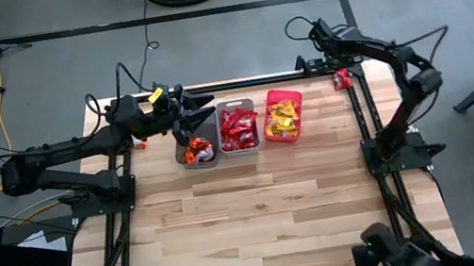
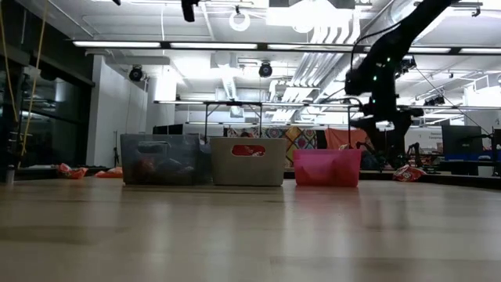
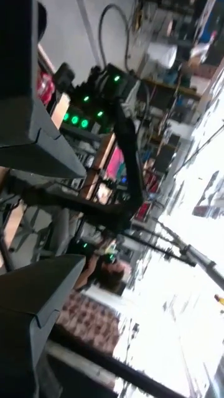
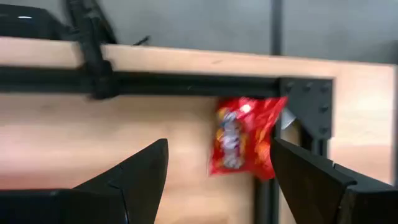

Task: Sort candy
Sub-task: Put the top right red candy into the gray bin

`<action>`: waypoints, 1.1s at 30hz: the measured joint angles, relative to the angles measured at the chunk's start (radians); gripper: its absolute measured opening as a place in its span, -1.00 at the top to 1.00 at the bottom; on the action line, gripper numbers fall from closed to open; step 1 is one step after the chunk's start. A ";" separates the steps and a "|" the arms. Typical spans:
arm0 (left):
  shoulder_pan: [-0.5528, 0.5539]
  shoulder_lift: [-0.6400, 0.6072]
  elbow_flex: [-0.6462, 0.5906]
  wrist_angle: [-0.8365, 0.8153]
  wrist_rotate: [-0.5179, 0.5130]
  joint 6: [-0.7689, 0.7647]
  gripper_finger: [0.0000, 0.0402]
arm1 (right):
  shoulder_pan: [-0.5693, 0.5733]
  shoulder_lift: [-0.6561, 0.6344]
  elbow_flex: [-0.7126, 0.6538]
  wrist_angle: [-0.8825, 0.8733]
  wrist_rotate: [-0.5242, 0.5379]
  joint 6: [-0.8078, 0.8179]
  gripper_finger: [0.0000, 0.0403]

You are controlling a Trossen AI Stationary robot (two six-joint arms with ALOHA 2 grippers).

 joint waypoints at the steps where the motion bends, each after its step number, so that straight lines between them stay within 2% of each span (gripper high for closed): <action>1: 0.000 0.000 0.000 0.001 -0.014 0.000 0.00 | 0.003 0.020 0.011 0.004 0.015 0.002 -0.37; 3: 0.002 0.000 0.000 0.001 -0.027 0.000 0.00 | 0.007 0.058 0.019 0.016 0.037 0.010 -0.37; 7: 0.003 0.000 0.000 0.001 -0.031 0.000 0.00 | 0.026 0.114 0.021 0.001 0.155 0.034 -0.37; 10: 0.003 0.000 0.000 0.001 -0.031 0.000 0.00 | 0.038 0.164 0.019 -0.051 0.208 -0.007 -0.37; 19: 0.003 0.000 0.000 0.000 -0.039 0.000 0.00 | 0.036 0.283 0.033 -0.055 0.240 -0.029 -0.15; 28: 0.002 0.000 0.000 0.000 -0.039 -0.002 0.00 | 0.010 0.338 0.037 -0.033 0.212 -0.073 0.29; 33: 0.004 0.000 0.000 0.000 -0.054 0.000 0.00 | 0.008 0.295 0.029 -0.020 0.143 -0.090 0.85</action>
